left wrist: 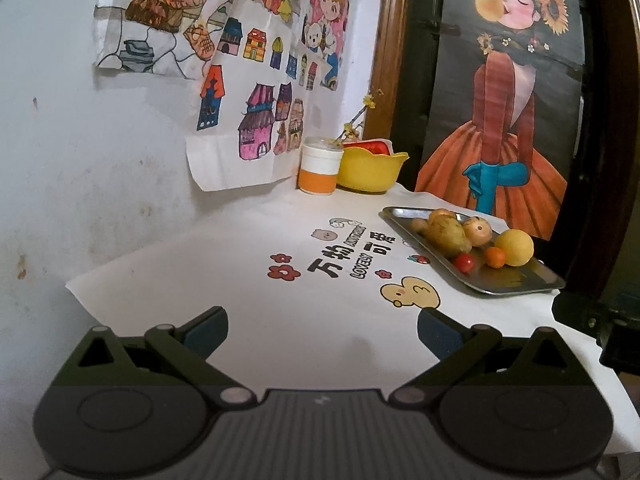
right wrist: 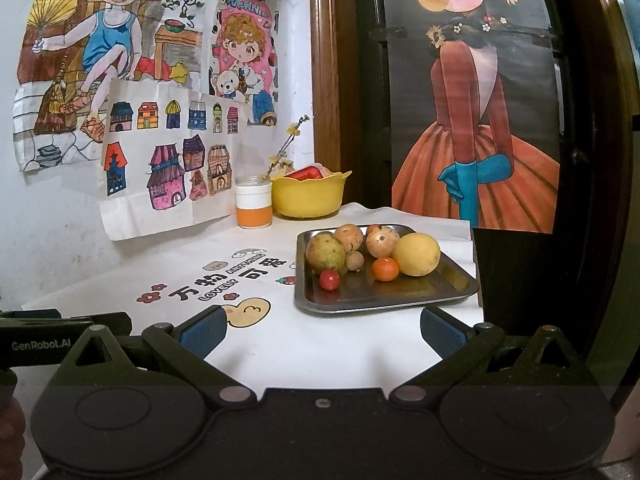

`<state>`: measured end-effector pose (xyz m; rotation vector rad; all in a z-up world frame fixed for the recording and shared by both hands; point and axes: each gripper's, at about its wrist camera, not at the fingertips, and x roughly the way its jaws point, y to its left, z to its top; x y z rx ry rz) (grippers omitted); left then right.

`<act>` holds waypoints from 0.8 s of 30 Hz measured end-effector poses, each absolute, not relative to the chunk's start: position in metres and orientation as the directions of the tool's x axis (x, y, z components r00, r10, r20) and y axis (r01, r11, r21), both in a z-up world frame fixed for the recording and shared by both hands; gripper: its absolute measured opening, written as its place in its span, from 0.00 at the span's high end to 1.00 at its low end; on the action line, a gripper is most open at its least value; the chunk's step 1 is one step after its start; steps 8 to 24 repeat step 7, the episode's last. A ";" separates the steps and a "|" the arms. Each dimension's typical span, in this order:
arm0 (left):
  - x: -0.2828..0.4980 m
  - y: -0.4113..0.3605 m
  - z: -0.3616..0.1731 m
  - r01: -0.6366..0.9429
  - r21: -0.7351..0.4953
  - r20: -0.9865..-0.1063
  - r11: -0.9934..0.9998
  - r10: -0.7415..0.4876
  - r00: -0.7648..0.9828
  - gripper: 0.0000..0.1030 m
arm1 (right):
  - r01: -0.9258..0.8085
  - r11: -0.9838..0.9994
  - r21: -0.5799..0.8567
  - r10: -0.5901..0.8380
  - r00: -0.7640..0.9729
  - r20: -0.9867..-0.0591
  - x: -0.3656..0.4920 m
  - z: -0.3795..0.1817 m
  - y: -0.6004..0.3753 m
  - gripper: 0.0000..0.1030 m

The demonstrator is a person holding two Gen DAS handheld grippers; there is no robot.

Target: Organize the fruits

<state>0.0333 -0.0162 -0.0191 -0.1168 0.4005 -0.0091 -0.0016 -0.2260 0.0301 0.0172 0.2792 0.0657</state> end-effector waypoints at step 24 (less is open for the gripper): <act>0.033 -0.015 -0.020 -0.027 -0.108 -0.381 0.994 -0.016 0.925 0.00 | -0.071 0.997 0.022 0.074 0.956 -0.283 -0.001 0.030 -0.225 0.01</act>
